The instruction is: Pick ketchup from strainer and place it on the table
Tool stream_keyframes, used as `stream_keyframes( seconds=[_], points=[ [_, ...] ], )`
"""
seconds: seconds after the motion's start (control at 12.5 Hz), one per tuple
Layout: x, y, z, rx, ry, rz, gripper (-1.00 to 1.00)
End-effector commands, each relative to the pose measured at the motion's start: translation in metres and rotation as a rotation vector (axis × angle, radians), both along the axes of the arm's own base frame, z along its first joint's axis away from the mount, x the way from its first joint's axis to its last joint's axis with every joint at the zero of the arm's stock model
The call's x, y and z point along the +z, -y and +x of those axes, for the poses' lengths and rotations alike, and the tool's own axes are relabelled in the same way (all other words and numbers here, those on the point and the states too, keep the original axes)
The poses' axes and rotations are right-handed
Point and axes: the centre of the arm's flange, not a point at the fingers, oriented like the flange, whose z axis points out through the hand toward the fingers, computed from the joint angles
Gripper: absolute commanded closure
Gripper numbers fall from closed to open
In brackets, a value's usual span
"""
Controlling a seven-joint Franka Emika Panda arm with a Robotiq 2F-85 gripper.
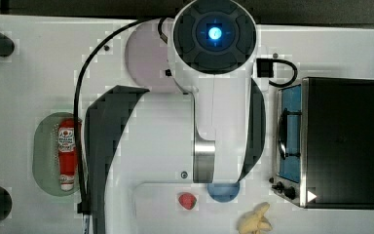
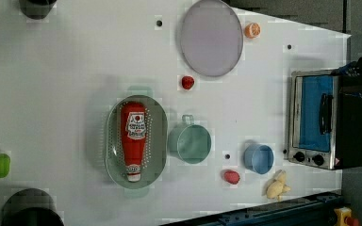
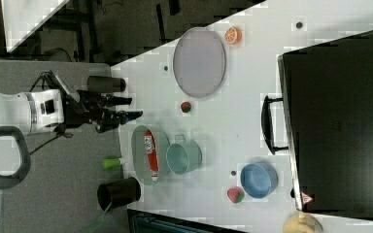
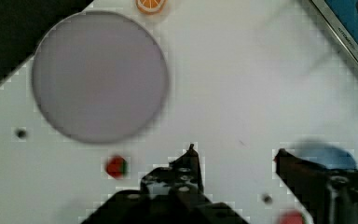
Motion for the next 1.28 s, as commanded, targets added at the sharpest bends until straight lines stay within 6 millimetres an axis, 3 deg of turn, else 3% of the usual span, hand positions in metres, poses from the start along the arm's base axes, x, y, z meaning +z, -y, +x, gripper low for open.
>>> stream_keyframes(
  seconds=[0.08, 0.24, 0.48, 0.88, 1.28],
  points=[
    [0.068, -0.004, -0.094, -0.079, -0.032, 0.028, -0.58],
    [0.064, -0.024, -0.093, -0.041, -0.040, 0.020, -0.99],
    [0.056, -0.072, -0.092, 0.049, -0.057, 0.001, -1.00],
    [0.032, -0.174, -0.098, 0.228, -0.058, -0.030, -1.00],
    [-0.016, -0.277, -0.112, 0.430, -0.034, -0.014, -1.00]
  ],
)
